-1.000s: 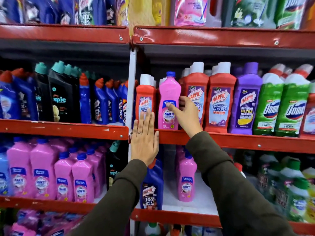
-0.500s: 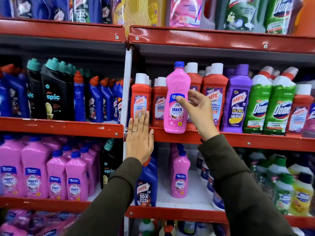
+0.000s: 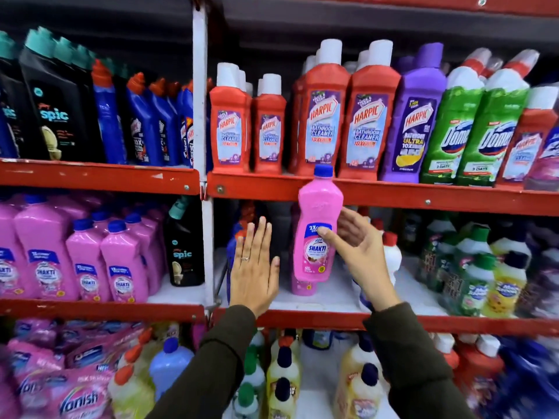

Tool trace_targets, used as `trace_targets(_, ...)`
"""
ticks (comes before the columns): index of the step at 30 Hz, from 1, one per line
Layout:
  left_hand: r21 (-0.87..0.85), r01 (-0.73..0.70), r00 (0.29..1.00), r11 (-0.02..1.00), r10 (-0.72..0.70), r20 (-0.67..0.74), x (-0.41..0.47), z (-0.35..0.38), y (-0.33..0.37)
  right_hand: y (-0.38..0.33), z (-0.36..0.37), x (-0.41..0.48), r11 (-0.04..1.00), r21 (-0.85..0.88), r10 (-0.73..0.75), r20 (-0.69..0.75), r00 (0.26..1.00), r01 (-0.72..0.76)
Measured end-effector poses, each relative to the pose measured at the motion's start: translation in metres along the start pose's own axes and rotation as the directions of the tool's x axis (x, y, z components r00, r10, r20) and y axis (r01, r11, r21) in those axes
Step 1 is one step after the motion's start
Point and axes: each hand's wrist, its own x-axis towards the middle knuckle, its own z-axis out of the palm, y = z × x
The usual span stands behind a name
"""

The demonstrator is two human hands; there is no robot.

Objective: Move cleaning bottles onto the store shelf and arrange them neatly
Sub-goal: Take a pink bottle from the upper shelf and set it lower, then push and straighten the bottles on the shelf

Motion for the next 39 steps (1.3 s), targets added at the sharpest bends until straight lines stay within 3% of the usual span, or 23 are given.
trace_targets(12,0.043,0.082,0.939,0.996,-0.091,0.331,-0.079,0.056,0.035,0.105,-0.017,-0.036,0.976,-0.091,0.200,0.021,0.980,-0.197)
trace_targets(18,0.082,0.087,0.909,0.993,-0.113,0.400,-0.086,0.070,0.035,0.127,-0.017,-0.028,0.963,-0.122,0.251,0.068,0.966,-0.242)
trace_targets(29,0.077,0.059,0.923,0.995,-0.084,0.376,-0.088,0.073,0.032,0.138,-0.021,-0.035,0.954,-0.143,0.277,0.075,0.958,-0.265)
trace_targets(32,0.023,0.067,0.949,0.997,-0.071,0.307,-0.090,0.063,0.029,0.135,-0.017,-0.039,0.947,-0.167,0.289,0.060,0.956,-0.276)
trace_targets(35,-0.119,0.235,0.966,0.965,-0.217,0.143,-0.089,0.046,0.023,0.128,-0.004,-0.051,0.948,-0.277,0.105,-0.188,0.977,-0.155)
trace_targets(37,-0.252,0.382,0.923,0.889,-0.383,0.048,-0.085,0.034,0.013,0.122,0.011,-0.060,0.947,-0.319,-0.097,-0.391,0.915,-0.036)
trace_targets(39,-0.429,0.481,0.854,0.765,-0.519,0.032,-0.080,0.025,-0.001,0.118,0.036,-0.068,0.962,-0.273,-0.119,-0.377,0.918,0.013)
